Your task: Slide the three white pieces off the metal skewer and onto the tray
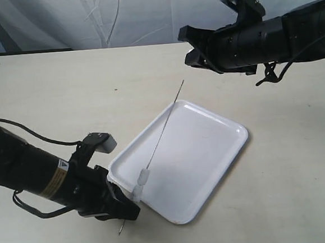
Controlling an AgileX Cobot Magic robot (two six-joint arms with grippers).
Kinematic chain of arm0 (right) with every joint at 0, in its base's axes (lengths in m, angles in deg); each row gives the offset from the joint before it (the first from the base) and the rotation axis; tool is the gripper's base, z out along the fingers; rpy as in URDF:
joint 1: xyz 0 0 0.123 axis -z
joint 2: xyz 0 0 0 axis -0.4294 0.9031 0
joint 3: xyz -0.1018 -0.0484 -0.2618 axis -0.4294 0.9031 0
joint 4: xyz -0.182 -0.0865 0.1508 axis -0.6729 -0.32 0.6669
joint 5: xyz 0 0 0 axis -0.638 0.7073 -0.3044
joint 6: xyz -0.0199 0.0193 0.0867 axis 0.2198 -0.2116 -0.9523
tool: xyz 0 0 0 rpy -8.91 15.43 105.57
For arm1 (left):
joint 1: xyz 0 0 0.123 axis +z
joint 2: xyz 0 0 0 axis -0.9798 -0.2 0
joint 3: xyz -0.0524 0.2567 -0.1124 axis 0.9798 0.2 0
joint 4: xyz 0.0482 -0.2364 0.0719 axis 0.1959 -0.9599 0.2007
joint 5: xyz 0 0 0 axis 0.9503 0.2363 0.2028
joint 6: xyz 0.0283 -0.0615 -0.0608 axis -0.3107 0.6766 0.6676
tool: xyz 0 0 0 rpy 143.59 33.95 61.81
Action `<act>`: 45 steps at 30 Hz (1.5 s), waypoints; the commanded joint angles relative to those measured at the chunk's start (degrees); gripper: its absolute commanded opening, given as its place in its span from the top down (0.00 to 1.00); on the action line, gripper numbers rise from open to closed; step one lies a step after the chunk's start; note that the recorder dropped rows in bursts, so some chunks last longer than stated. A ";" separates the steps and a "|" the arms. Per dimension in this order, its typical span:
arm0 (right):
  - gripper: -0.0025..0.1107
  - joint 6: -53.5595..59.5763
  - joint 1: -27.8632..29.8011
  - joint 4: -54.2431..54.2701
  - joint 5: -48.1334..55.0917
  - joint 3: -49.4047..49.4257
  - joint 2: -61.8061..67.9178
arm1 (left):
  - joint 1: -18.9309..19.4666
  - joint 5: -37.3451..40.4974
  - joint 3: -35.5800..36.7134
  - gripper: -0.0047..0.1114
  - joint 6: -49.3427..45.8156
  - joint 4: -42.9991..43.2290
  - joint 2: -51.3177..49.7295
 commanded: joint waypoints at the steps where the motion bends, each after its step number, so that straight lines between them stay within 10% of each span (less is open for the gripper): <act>1: 0.88 0.09 0.17 -3.05 0.33 -0.08 -0.88 | -0.08 1.46 0.23 0.96 0.19 -0.13 0.05; 45: 0.70 7.69 -2.22 -3.02 28.63 9.31 2.62 | 3.92 -9.33 -10.06 0.96 8.00 -0.13 -1.01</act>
